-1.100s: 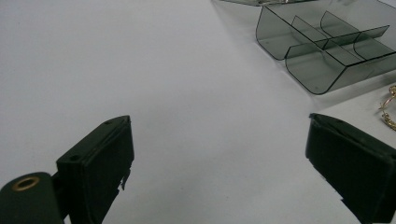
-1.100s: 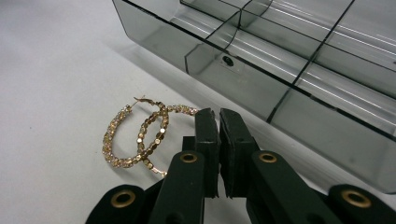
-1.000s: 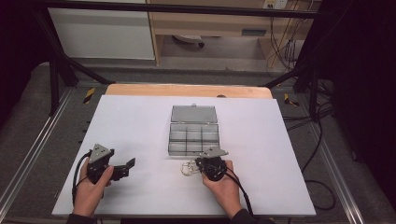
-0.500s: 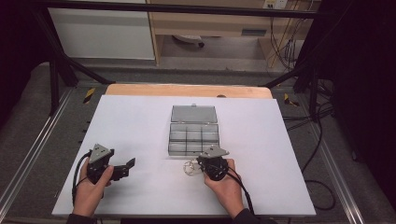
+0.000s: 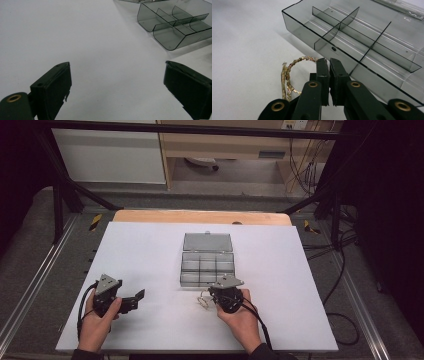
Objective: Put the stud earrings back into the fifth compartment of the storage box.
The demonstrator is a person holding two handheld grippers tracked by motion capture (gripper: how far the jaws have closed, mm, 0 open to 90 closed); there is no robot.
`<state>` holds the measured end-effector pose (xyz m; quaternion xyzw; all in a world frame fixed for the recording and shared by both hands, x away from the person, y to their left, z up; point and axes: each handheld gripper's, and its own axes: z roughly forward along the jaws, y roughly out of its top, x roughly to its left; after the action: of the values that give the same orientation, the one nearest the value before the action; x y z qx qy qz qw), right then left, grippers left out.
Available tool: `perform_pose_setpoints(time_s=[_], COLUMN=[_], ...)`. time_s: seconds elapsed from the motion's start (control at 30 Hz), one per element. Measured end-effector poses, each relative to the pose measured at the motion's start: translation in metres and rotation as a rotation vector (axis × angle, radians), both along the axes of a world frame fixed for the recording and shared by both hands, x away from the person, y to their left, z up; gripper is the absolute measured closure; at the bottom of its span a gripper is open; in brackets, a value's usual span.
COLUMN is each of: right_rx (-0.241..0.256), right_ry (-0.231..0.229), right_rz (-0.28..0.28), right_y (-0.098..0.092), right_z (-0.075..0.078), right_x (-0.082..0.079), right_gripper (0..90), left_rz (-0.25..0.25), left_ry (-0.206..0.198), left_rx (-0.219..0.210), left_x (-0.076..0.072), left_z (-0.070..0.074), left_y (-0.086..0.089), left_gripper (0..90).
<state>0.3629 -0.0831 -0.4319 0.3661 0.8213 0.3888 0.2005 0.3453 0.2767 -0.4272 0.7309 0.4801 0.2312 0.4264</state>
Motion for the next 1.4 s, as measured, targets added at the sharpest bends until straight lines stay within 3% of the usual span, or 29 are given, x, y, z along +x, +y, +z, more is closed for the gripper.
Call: perform_pose_setpoints(time_s=[0.7,1.07,1.4], right_rx=[0.037,0.08,0.091], right_ry=[0.0,-0.007,-0.006], right_rz=[-0.001,-0.004,0.001], right_y=[-0.002,0.001,0.016], right_z=[0.01,0.027,0.031], right_x=[0.003,0.019,0.038], right_gripper=[86.6,86.6,86.6], left_rz=[-0.001,-0.002,-0.004], left_ry=[0.007,0.009,0.011], left_rx=[0.005,0.005,0.004], left_x=[0.0,0.0,0.001], left_z=[-0.001,-0.001,-0.001], left_y=[0.0,0.0,-0.001], left_gripper=[7.8,7.8,7.8])
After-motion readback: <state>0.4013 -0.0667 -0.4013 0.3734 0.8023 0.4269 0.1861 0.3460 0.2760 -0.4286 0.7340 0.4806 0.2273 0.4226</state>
